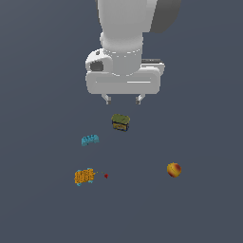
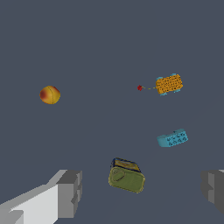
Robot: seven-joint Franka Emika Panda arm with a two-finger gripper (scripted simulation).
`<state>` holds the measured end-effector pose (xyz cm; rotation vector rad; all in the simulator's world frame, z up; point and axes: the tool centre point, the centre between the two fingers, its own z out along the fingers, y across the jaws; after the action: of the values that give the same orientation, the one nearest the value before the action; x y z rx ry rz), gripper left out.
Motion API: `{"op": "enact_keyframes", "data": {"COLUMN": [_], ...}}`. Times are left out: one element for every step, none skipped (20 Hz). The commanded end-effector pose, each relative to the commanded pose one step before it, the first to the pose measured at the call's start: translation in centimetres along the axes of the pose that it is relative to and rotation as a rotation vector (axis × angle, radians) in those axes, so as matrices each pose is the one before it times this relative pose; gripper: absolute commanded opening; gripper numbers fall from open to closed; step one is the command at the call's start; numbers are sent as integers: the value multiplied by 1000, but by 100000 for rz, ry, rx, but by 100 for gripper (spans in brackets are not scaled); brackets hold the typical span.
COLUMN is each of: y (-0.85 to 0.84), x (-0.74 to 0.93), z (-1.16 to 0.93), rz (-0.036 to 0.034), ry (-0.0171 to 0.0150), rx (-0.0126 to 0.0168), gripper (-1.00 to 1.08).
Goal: Pick up a designated object from a clutter of objects.
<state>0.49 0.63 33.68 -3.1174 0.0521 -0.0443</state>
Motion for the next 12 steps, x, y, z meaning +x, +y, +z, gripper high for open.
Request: {"op": "enact_keyframes", "data": {"y": [1,4,41,62,75,94,81,49,19,-5,-21,-19], "x": [0,10,16,30,44,52,49,33,18,6,-6,-7], "z": [0,-17,-74,-120,-168,-236,-261,-233,-199,-153,-90,-21], "rz": [0,32,126,192,235,252,161,19,-106,-194,-206,-119], "ry": [0,48,181,292,400,529,541,437,327,206,88,-5], "rx": [0,38,151,243,330,431,432,338,242,141,49,-15], "gripper": [100,100,100,100,100,100,100,100,100,100,100,100]}}
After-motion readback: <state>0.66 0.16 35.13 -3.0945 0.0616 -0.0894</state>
